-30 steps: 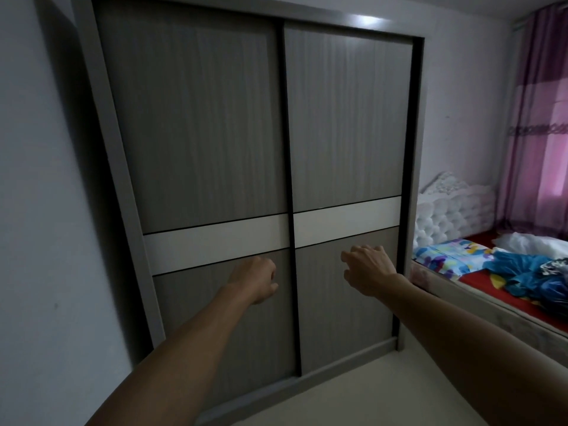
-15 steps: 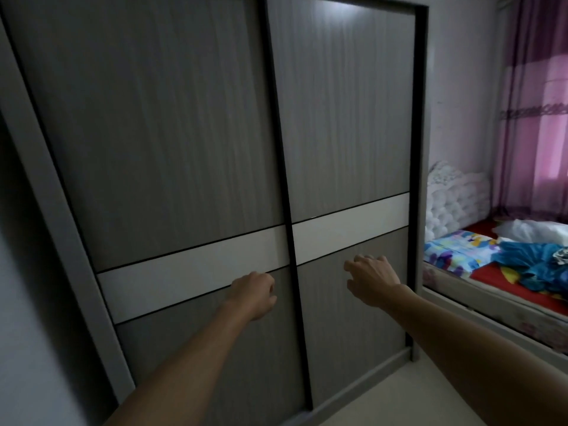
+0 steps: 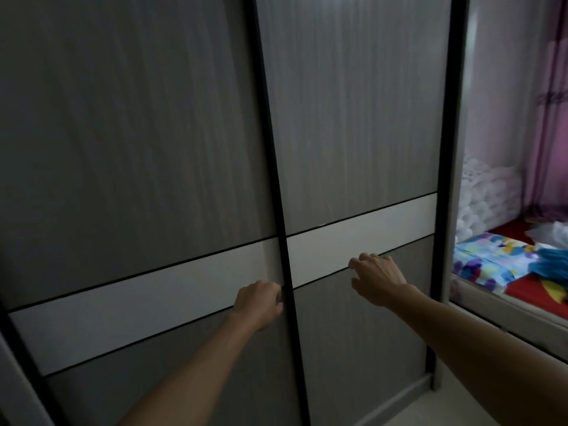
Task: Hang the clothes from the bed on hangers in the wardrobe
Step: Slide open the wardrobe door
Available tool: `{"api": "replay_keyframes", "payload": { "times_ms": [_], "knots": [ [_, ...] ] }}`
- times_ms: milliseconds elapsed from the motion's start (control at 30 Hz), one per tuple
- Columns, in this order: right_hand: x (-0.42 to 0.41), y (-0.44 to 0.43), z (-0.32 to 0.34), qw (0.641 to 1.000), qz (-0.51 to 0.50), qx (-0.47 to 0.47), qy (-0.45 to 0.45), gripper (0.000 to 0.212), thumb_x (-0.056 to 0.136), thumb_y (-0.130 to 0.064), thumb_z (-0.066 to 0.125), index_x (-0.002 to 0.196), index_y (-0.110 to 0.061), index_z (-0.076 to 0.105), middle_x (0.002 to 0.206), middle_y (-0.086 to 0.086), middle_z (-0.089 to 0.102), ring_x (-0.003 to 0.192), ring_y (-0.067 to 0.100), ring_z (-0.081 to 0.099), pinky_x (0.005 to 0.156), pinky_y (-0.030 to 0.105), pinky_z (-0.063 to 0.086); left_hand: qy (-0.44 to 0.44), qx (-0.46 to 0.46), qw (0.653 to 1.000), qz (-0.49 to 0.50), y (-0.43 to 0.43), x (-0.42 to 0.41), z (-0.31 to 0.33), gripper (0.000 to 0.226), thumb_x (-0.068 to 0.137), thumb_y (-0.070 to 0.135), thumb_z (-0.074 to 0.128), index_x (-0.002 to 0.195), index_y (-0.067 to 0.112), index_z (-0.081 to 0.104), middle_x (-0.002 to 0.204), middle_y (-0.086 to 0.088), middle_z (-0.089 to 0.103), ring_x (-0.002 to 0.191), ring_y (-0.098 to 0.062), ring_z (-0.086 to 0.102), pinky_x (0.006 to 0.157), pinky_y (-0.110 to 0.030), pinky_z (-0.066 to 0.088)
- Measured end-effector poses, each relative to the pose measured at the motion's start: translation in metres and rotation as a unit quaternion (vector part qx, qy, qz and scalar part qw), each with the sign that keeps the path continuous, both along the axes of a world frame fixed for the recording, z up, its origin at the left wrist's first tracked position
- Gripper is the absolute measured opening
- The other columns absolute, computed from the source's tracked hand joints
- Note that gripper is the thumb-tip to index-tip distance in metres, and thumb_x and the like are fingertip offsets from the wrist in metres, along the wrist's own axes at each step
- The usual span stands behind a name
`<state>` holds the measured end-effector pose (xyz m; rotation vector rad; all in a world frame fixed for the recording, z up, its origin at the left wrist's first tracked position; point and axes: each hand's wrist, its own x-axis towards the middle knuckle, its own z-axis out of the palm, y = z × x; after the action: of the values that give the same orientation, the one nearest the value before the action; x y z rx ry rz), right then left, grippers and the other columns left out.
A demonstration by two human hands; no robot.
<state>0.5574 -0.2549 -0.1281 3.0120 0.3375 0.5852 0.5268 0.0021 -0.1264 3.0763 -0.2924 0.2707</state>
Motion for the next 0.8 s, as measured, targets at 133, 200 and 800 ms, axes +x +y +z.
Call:
{"api": "replay_keyframes", "payload": {
  "times_ms": [133,200,800],
  "knots": [
    [0.085,-0.013,0.005,0.999,0.032,0.002,-0.019,0.037,0.096,-0.033,0.049,0.129,-0.018,0.052,0.124,0.006,0.059,0.107,0.022,0.058,0.092,0.037,0.043,0.001,-0.039,0.999,0.038,-0.017,0.072,-0.011,0.023,0.091,0.033,0.051,0.103,0.018,0.064,0.109,-0.006,0.065,0.1,-0.026,0.06,0.078,-0.031,0.046],
    [0.125,-0.016,0.008,0.999,0.042,-0.004,-0.03,0.037,0.096,-0.032,0.048,0.129,-0.017,0.052,0.126,0.006,0.058,0.11,0.023,0.056,0.092,0.037,0.043,-0.004,-0.067,0.996,0.064,-0.023,0.104,-0.016,0.022,0.091,0.033,0.051,0.099,0.018,0.064,0.106,-0.005,0.066,0.097,-0.025,0.061,0.078,-0.031,0.049],
    [0.351,0.017,-0.06,0.928,0.232,0.023,-0.291,0.065,0.084,-0.028,0.065,0.144,-0.02,0.043,0.157,0.02,0.021,0.147,0.036,0.018,0.111,0.049,0.027,-0.076,-0.077,0.984,0.142,-0.019,0.285,-0.087,0.05,0.096,0.06,0.027,0.075,0.018,0.046,0.084,-0.006,0.066,0.081,-0.03,0.062,0.064,-0.034,0.04]
  ]
}}
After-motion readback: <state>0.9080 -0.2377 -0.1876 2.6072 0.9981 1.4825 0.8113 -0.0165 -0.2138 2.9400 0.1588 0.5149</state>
